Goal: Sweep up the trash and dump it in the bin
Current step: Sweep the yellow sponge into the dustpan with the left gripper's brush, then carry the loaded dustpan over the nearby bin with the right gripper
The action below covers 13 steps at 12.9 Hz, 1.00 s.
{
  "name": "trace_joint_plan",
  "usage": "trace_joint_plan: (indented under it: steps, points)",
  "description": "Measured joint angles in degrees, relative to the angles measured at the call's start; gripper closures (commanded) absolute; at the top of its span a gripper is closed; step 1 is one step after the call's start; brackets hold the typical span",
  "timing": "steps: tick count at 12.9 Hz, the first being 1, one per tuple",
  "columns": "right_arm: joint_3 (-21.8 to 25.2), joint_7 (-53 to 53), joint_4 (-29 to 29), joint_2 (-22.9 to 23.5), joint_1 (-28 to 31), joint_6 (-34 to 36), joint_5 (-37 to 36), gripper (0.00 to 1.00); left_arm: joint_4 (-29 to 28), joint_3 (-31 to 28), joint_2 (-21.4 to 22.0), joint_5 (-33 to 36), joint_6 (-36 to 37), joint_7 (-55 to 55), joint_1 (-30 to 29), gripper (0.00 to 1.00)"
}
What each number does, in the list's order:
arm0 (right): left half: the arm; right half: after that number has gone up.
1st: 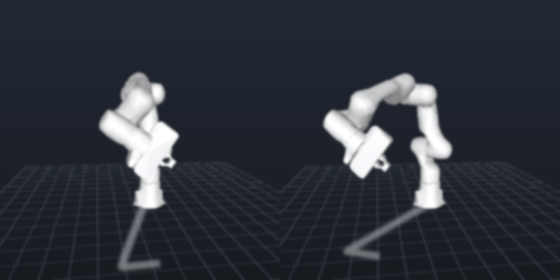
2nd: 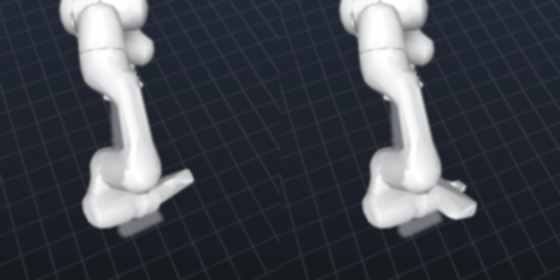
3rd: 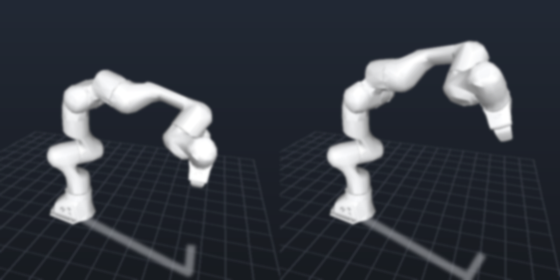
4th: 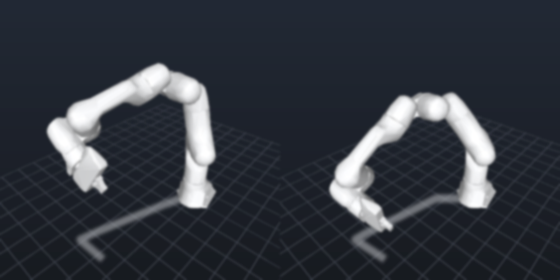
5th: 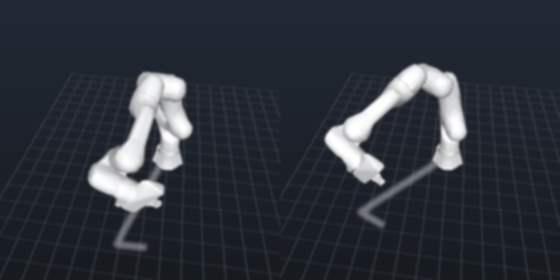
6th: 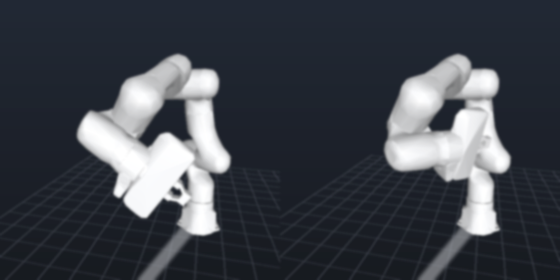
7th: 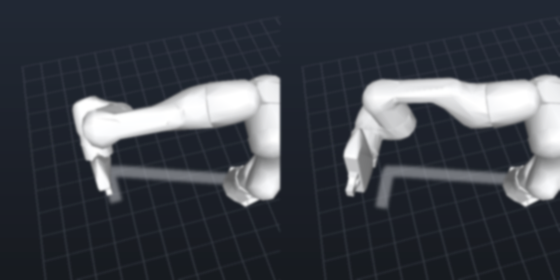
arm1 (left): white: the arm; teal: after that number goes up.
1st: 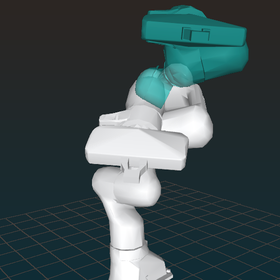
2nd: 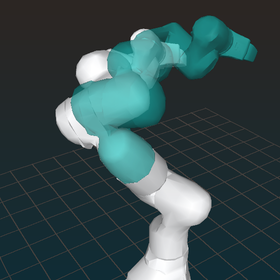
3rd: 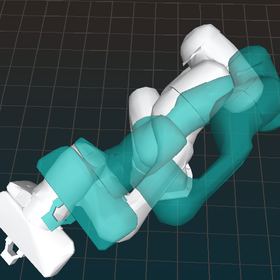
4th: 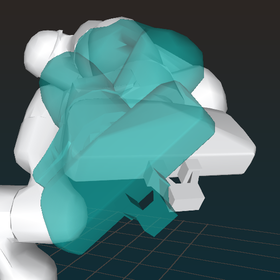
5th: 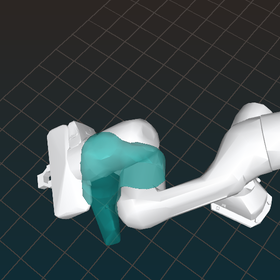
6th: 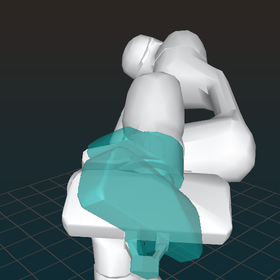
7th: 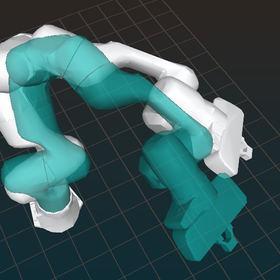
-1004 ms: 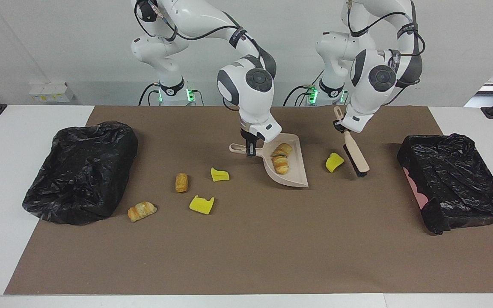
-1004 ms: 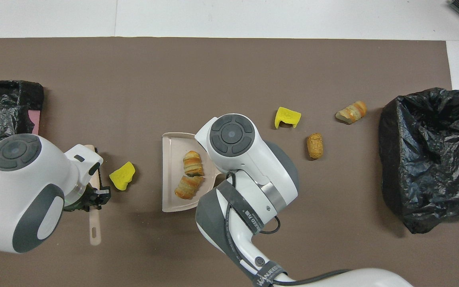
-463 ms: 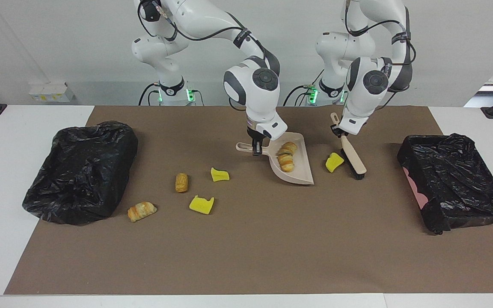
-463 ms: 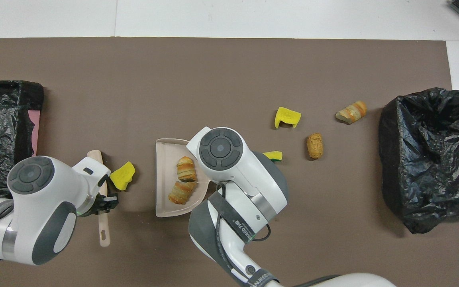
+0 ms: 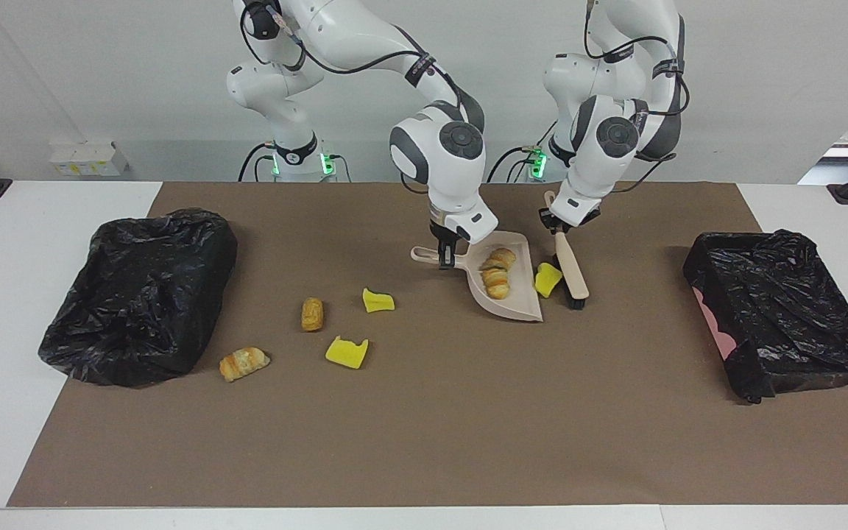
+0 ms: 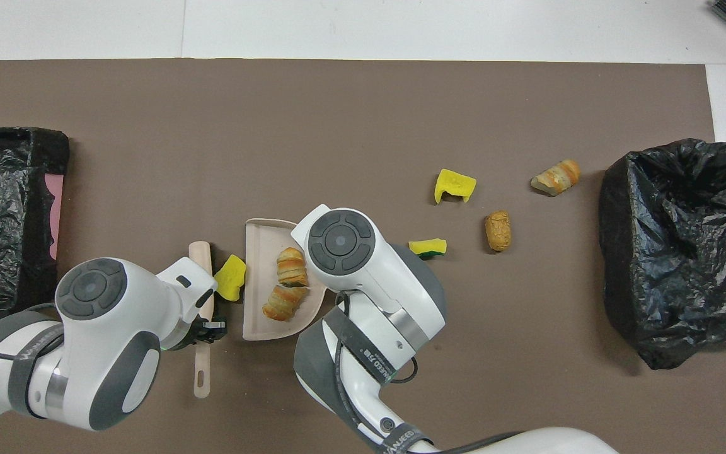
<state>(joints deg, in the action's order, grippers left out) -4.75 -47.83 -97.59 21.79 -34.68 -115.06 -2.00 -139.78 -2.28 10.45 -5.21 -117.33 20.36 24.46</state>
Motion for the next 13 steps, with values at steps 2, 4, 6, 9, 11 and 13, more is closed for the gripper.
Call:
trace_joint_plan:
  steps: [2, 4, 6, 9, 11, 13]
  points:
    - [0.1, 0.0, 0.0, 0.2, 0.6, 0.0, -0.5, 1.00, 0.0, 0.0, 0.0, -2.5, -0.2, -1.6, 2.5, 1.00]
    - [0.2, 0.0, 0.0, 0.2, 1.4, 0.0, -0.6, 1.00, 0.4, 0.1, 0.0, -4.6, -0.7, -2.2, 4.9, 1.00]
    - [0.2, 0.0, 0.0, 0.2, 1.8, 0.0, -1.6, 1.00, 1.3, 0.2, -0.2, -6.1, -1.9, -2.2, 6.9, 1.00]
    - [0.2, 0.0, 0.0, 0.2, 2.5, 0.1, -2.1, 1.00, 3.7, 0.2, -1.5, -6.4, -2.8, -0.3, 8.4, 1.00]
    - [0.3, 0.0, 0.1, 0.1, 3.6, 0.5, -2.2, 1.00, 4.8, -0.3, -2.4, -6.4, -2.6, 0.2, 8.3, 1.00]
    - [0.3, 0.0, 0.1, -0.3, 4.5, 1.1, -2.3, 1.00, 5.2, -1.1, -2.6, -5.8, -1.9, 0.8, 7.1, 1.00]
